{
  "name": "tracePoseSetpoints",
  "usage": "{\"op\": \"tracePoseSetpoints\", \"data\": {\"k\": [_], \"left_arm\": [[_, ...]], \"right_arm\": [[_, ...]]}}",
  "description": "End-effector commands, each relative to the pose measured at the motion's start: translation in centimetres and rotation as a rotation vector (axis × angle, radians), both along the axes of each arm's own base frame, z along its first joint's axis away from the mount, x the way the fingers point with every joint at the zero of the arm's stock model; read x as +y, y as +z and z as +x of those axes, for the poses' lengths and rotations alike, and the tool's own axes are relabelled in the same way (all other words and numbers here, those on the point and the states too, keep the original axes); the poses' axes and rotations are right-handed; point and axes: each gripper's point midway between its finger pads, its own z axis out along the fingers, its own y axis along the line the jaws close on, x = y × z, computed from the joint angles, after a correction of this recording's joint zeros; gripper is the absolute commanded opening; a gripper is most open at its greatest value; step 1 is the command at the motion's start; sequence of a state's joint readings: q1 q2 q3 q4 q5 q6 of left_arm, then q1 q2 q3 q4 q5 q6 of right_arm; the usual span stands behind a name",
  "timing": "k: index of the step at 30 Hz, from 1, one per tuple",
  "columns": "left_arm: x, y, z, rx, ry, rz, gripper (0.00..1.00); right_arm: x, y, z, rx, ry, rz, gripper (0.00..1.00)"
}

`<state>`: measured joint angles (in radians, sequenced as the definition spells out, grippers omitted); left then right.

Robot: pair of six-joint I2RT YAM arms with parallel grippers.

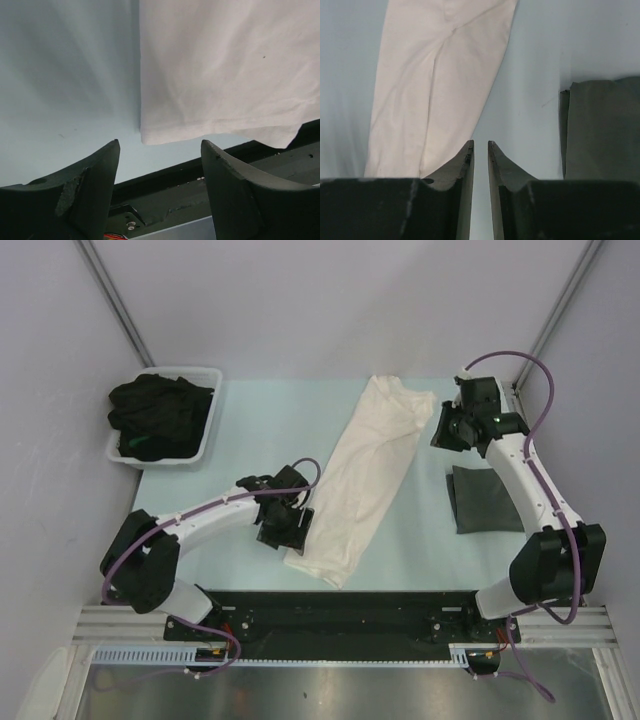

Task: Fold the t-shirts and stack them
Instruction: Rotate the tshirt 75degrees, then grab the bottom of the folded rectangular tshirt with left arm

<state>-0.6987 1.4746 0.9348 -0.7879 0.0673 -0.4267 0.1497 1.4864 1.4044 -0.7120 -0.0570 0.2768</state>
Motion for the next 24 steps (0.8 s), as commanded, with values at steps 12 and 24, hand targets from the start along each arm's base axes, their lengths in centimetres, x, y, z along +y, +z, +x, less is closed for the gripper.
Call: {"op": "tracePoseSetpoints", "data": {"k": [12,24], "left_arm": [[-0.7,-2.3,0.0,0.055,-0.053,-0.023,0.70],[-0.6,-3.4,-0.3,0.091,-0.077,-0.016,0.63]], "right_arm": [[-1.4,6.7,-5.0,-0.131,-0.030,0.002,0.25],[-1.6,8.0,-5.2,-0.137,-0.050,0.019,0.24]]}}
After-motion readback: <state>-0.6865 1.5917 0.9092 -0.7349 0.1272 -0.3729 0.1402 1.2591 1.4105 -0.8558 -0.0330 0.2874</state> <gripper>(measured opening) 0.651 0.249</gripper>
